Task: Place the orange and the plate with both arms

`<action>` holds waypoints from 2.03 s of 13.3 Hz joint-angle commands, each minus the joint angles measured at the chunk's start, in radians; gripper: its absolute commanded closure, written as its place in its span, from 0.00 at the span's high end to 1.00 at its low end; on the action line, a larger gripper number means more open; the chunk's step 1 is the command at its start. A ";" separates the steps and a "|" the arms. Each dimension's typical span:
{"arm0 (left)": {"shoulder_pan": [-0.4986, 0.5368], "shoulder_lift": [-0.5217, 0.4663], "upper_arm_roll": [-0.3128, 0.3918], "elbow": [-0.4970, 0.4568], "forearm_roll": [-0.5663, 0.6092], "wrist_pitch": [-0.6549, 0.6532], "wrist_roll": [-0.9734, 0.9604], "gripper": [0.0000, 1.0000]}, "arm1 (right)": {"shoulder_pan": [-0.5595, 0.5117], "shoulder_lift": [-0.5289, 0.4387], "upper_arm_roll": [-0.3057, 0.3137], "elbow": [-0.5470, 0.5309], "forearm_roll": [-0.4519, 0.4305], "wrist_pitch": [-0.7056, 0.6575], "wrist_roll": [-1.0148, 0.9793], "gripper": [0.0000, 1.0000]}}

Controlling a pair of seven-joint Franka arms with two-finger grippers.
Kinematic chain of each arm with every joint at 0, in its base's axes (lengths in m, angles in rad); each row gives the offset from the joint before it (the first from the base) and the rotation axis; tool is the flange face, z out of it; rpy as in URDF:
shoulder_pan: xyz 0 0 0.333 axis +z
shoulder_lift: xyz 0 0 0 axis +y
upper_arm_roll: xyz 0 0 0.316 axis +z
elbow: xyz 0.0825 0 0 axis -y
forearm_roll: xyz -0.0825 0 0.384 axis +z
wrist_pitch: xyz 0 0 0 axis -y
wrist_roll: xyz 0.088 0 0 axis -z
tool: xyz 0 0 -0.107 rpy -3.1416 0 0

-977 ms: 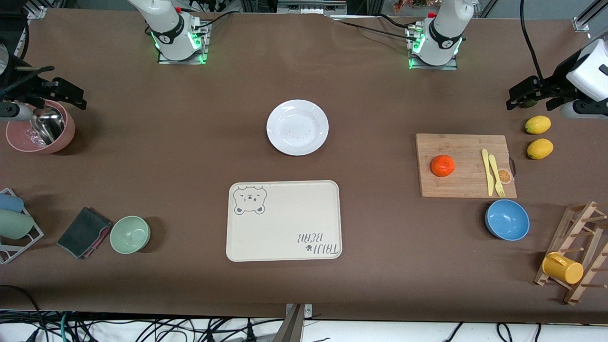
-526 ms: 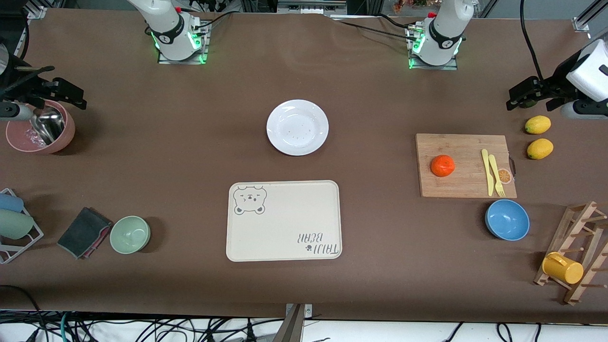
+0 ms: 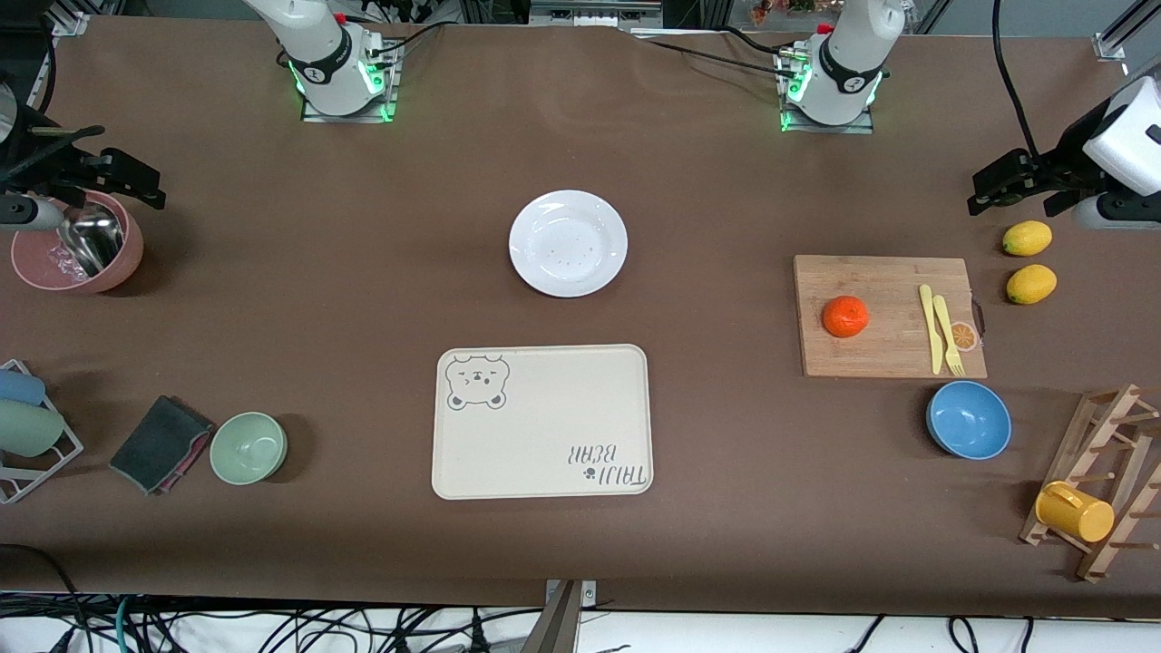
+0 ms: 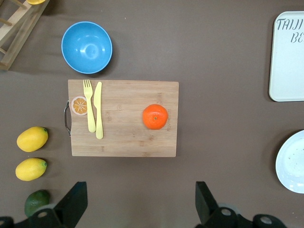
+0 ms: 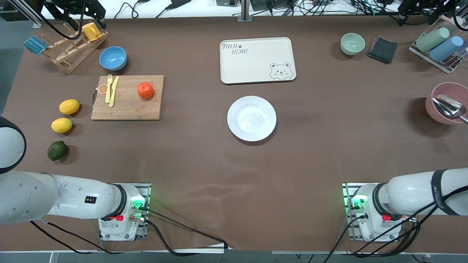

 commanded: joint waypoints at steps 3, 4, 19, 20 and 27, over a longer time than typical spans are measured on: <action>0.002 0.015 0.004 0.028 -0.005 -0.006 0.014 1.00 | -0.004 0.004 0.022 0.021 0.004 -0.006 -0.007 1.00; 0.002 0.015 0.004 0.028 -0.005 -0.006 0.014 1.00 | -0.004 0.004 0.030 0.021 0.004 -0.006 -0.008 1.00; -0.005 0.014 0.003 0.028 -0.005 -0.006 0.012 1.00 | -0.006 0.004 0.032 0.023 0.006 -0.008 -0.008 1.00; -0.005 0.014 0.003 0.028 -0.005 -0.006 0.012 1.00 | -0.004 0.004 0.032 0.023 0.004 -0.008 -0.008 1.00; -0.005 0.014 0.003 0.028 -0.005 -0.007 0.012 1.00 | -0.006 0.005 0.033 0.024 0.004 -0.006 -0.008 1.00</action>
